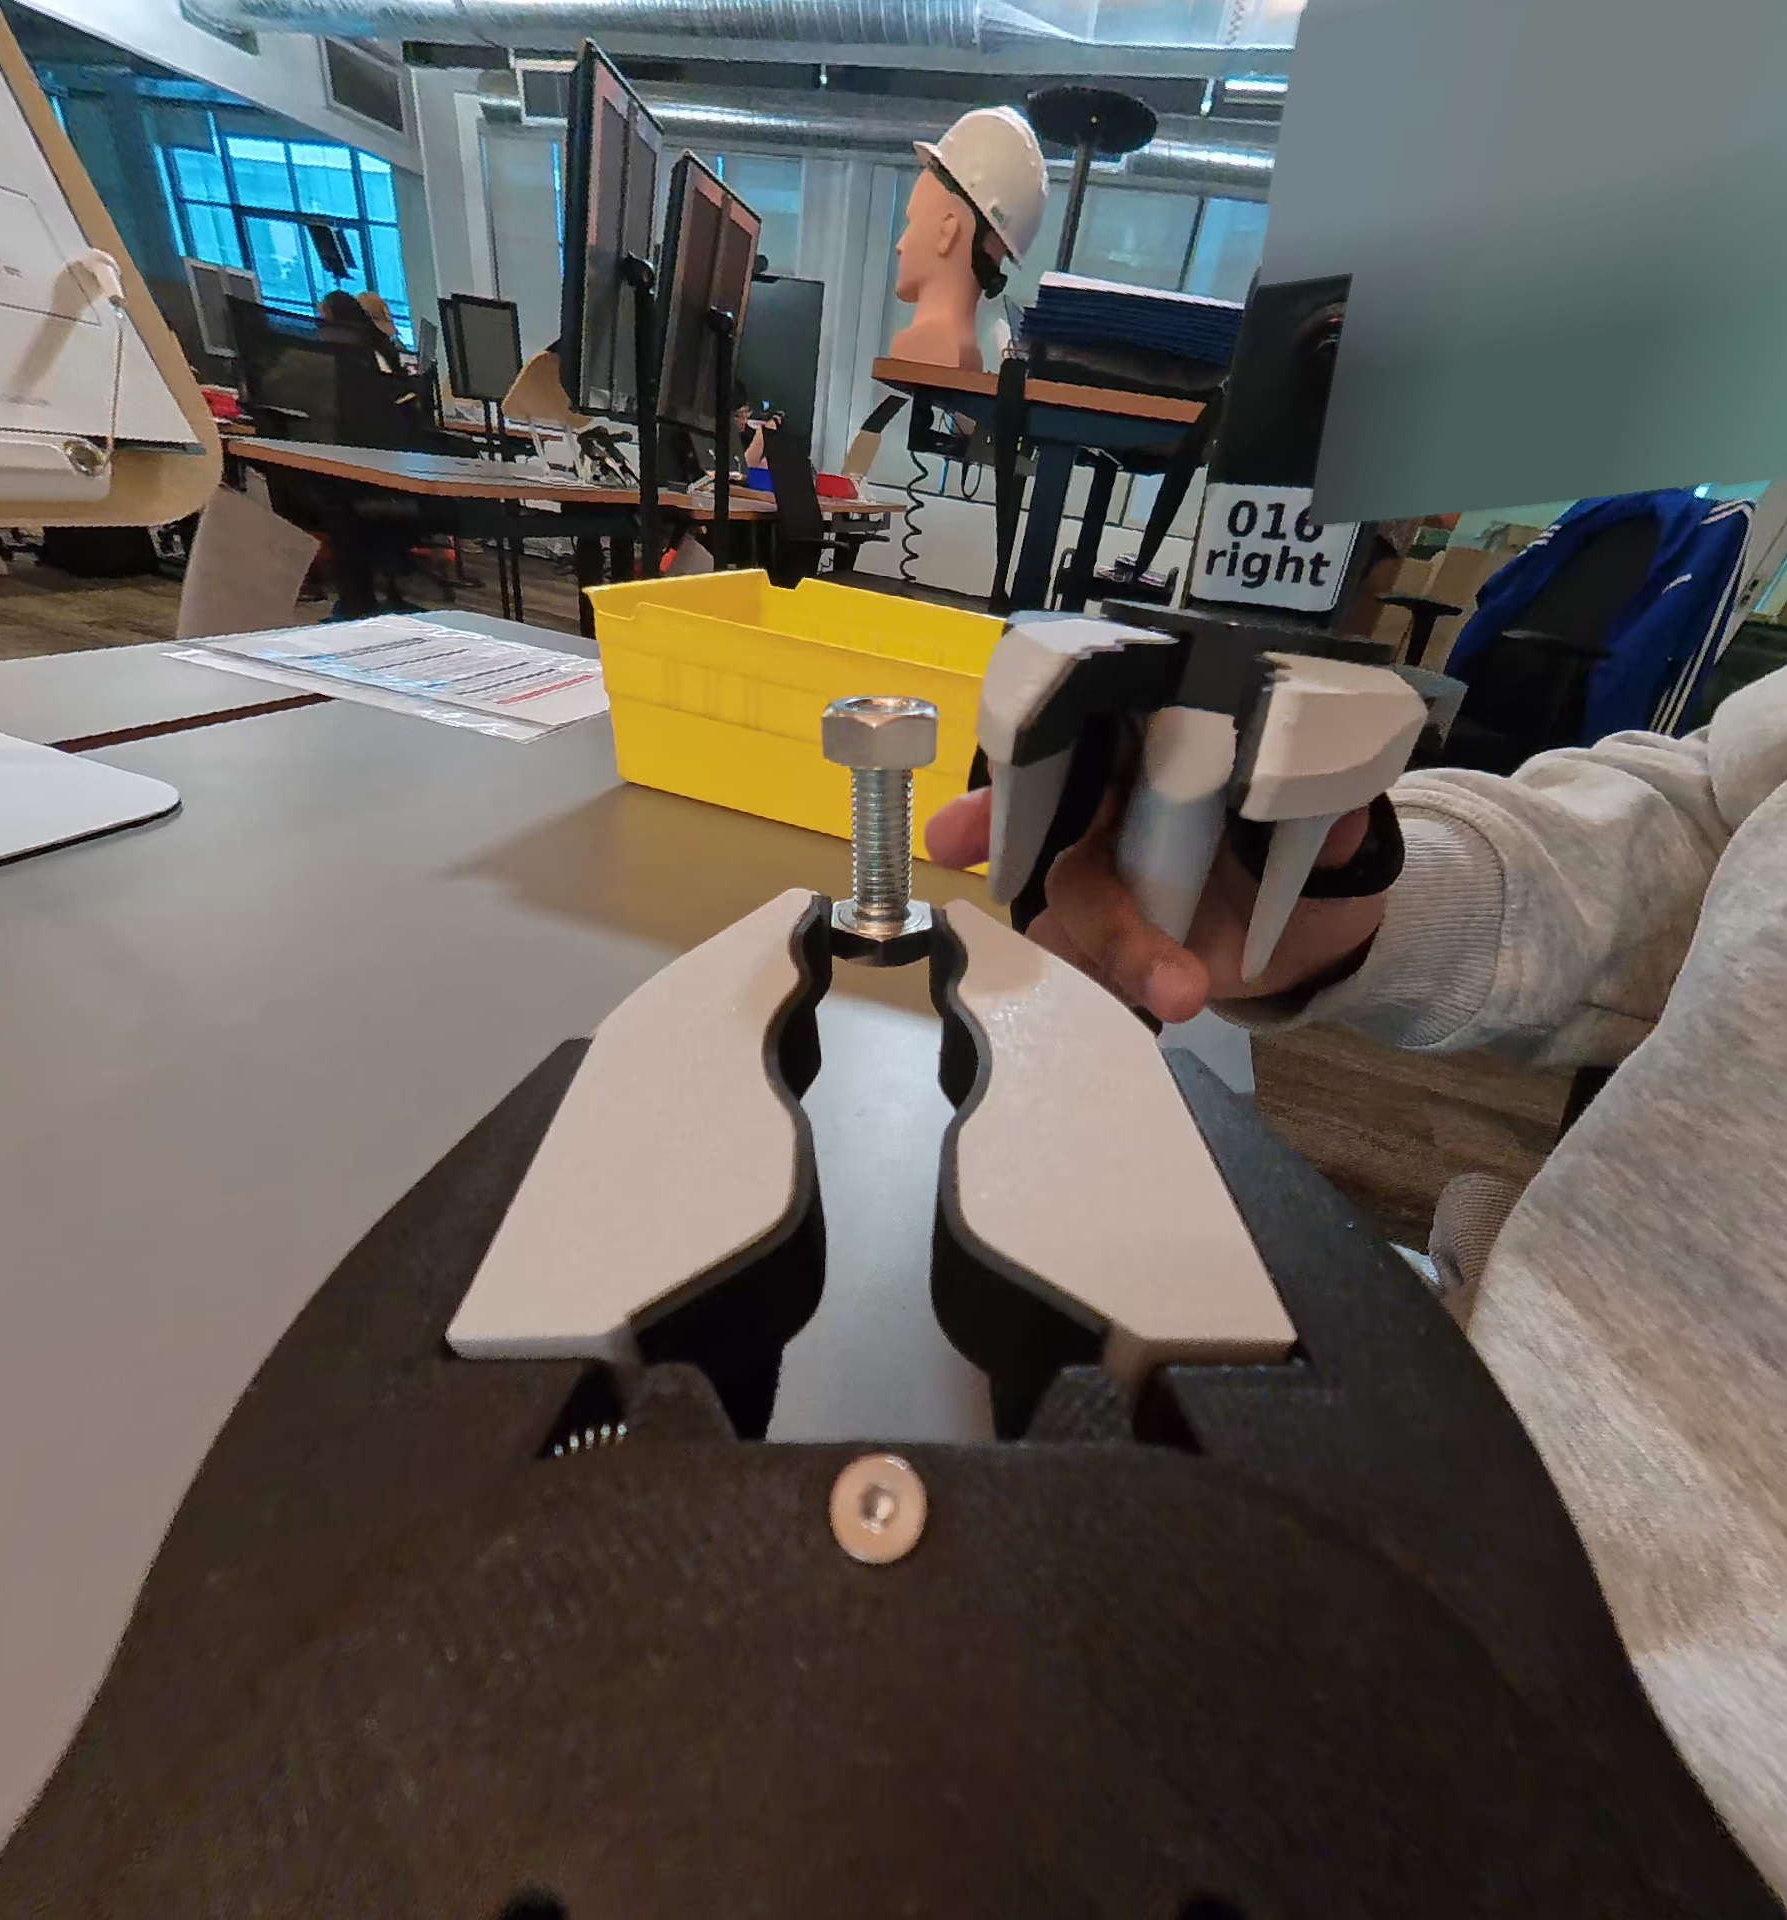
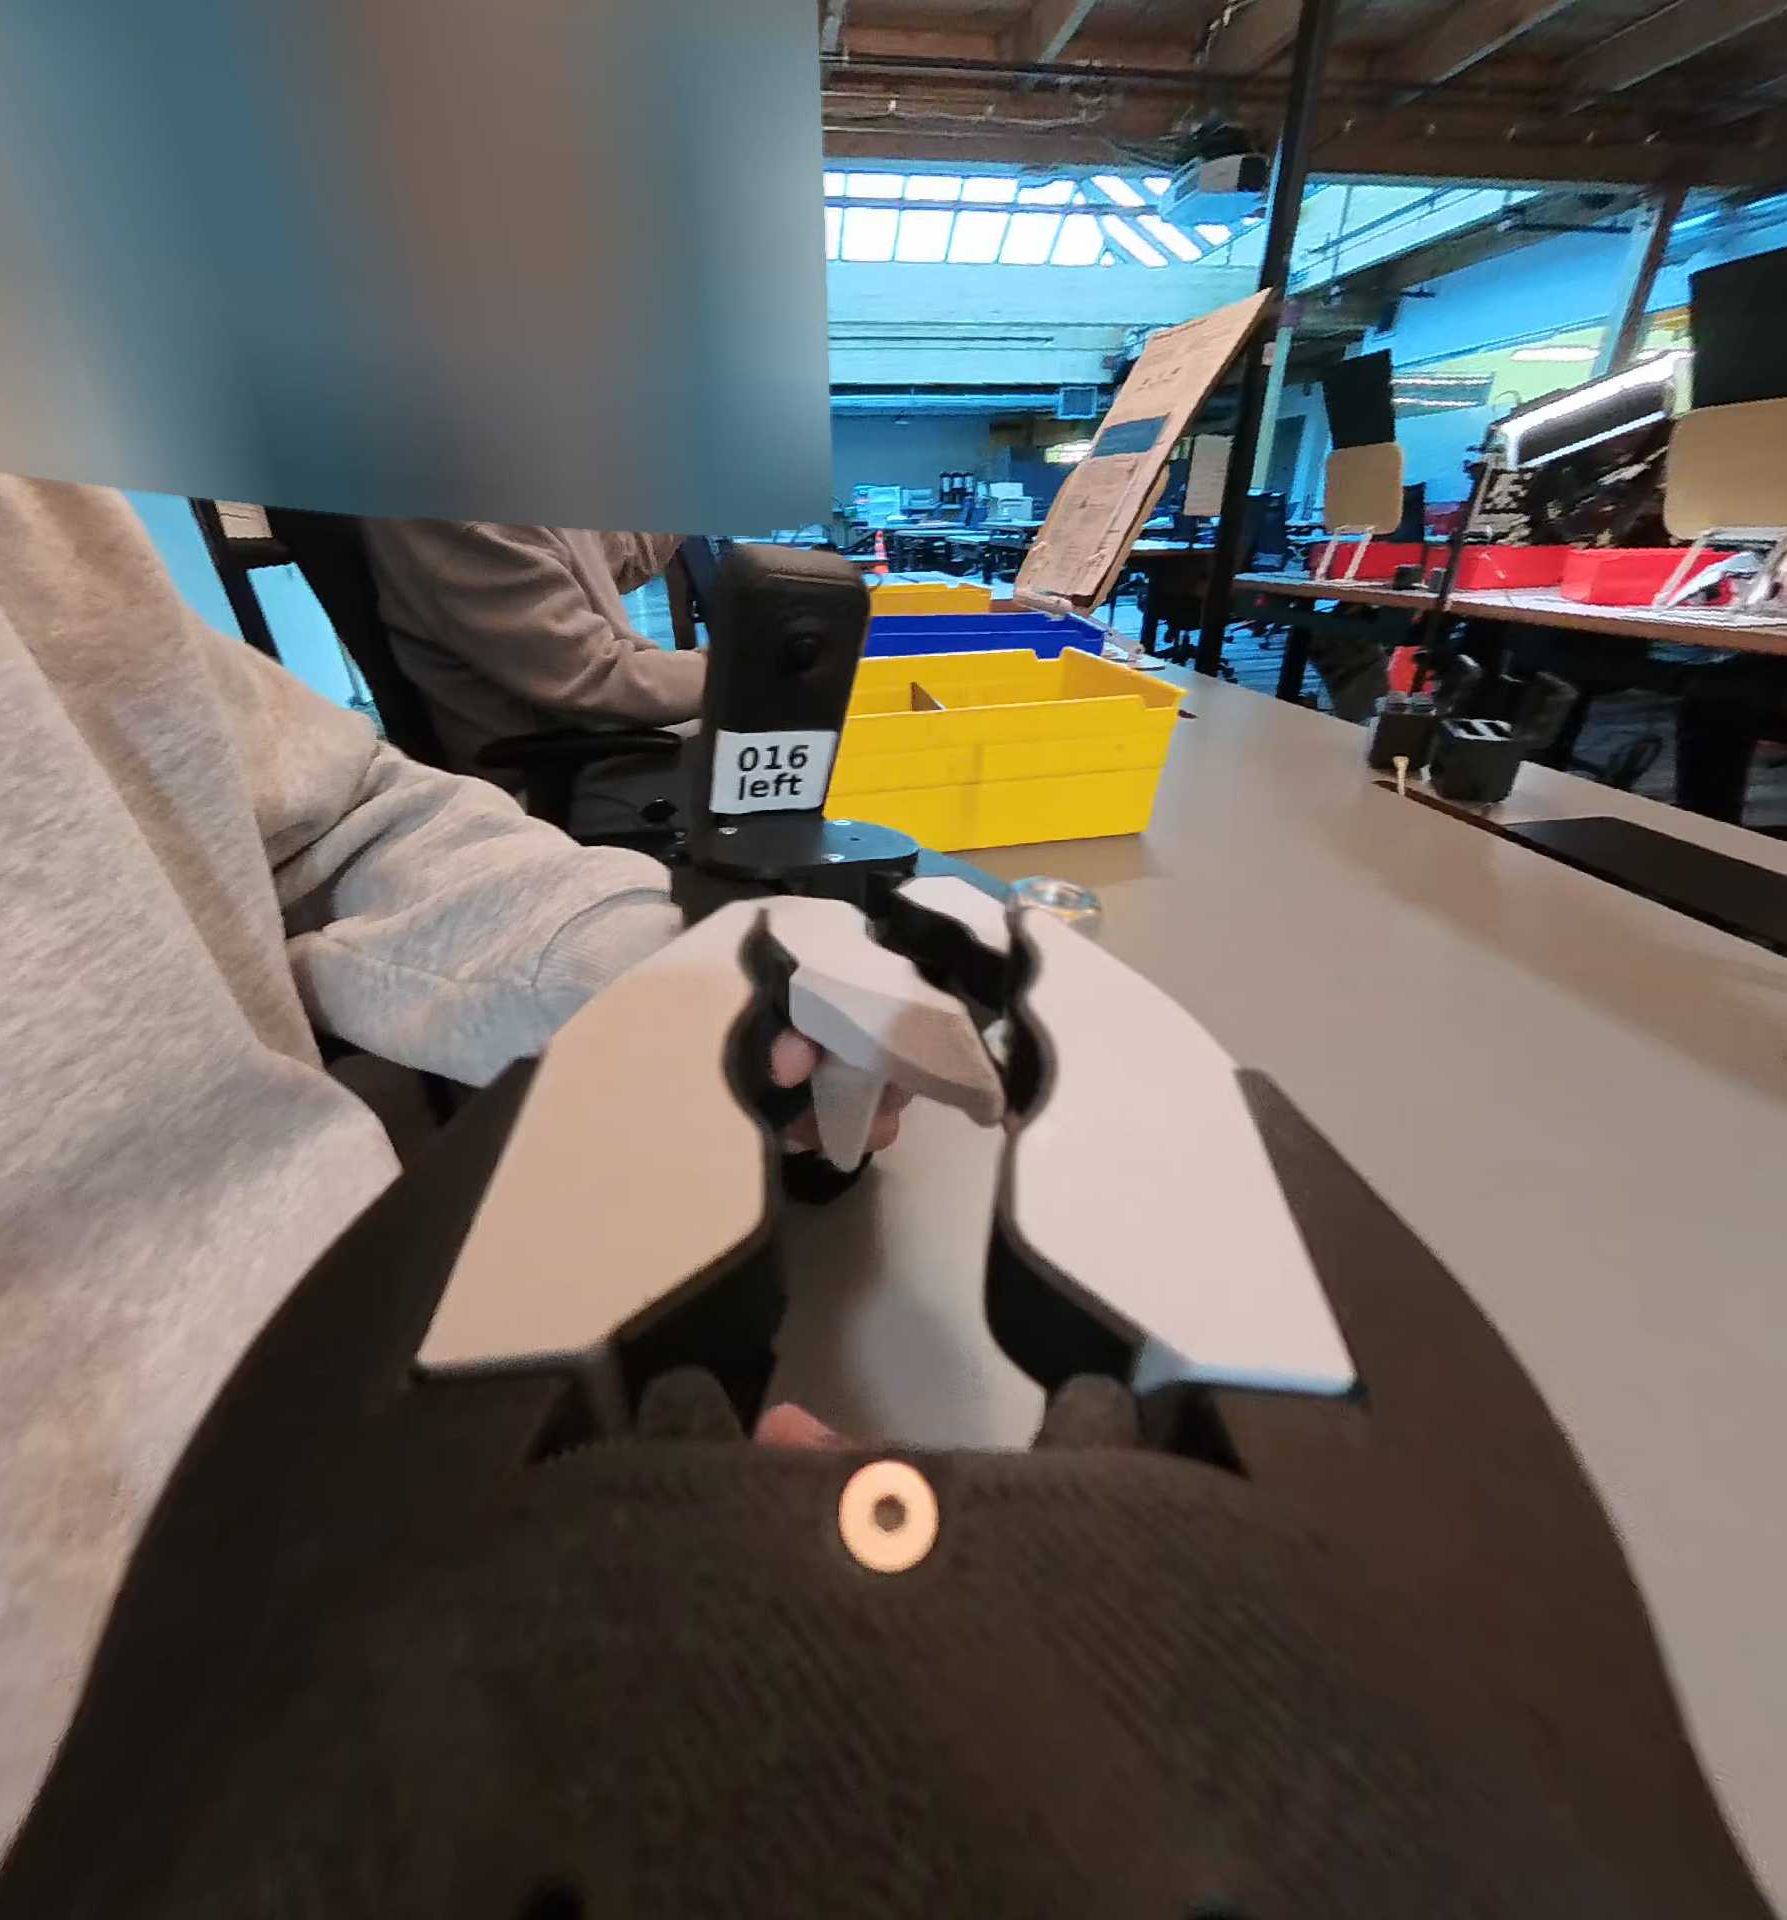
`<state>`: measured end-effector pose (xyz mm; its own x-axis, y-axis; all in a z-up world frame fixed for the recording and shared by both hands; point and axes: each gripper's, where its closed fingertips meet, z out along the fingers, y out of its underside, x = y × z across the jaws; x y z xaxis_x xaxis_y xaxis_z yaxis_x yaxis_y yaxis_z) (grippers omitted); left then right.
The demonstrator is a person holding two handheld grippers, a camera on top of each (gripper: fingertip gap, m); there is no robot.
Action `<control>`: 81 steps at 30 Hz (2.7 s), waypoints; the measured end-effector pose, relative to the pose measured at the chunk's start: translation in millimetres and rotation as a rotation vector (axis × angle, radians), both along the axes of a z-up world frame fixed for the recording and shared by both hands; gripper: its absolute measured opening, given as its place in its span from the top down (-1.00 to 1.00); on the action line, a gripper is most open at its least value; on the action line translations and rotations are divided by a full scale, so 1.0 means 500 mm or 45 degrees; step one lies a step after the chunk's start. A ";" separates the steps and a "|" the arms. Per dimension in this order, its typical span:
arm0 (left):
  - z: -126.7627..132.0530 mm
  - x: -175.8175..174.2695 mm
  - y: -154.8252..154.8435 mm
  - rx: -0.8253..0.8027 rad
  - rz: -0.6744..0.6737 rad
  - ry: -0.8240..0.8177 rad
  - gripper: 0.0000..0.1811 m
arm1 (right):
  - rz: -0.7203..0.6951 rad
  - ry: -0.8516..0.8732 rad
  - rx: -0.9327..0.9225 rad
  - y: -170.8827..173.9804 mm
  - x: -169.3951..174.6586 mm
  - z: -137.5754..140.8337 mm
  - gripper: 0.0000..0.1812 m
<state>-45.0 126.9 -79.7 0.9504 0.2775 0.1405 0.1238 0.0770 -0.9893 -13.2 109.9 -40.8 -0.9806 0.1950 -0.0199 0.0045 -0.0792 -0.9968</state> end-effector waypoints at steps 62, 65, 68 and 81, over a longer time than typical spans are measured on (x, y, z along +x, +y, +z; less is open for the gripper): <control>-0.001 -0.005 0.000 -0.010 0.022 -0.013 0.80 | -0.091 0.055 0.032 0.000 -0.021 -0.010 0.40; -0.002 -0.006 0.000 -0.009 0.025 -0.017 0.80 | -0.005 0.033 0.064 -0.007 0.000 -0.016 0.67; -0.002 -0.005 0.000 -0.010 0.023 -0.015 0.80 | -0.041 0.031 0.068 -0.005 -0.010 -0.018 0.65; -0.002 -0.006 0.000 -0.012 0.022 -0.017 0.80 | -0.025 -0.102 -0.009 0.005 -0.024 -0.011 0.56</control>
<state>-47.9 127.0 -80.6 0.9434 0.2955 0.1508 0.1360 0.0701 -0.9882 -25.1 112.3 -46.5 -0.9718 0.2138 -0.0999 0.0828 -0.0875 -0.9927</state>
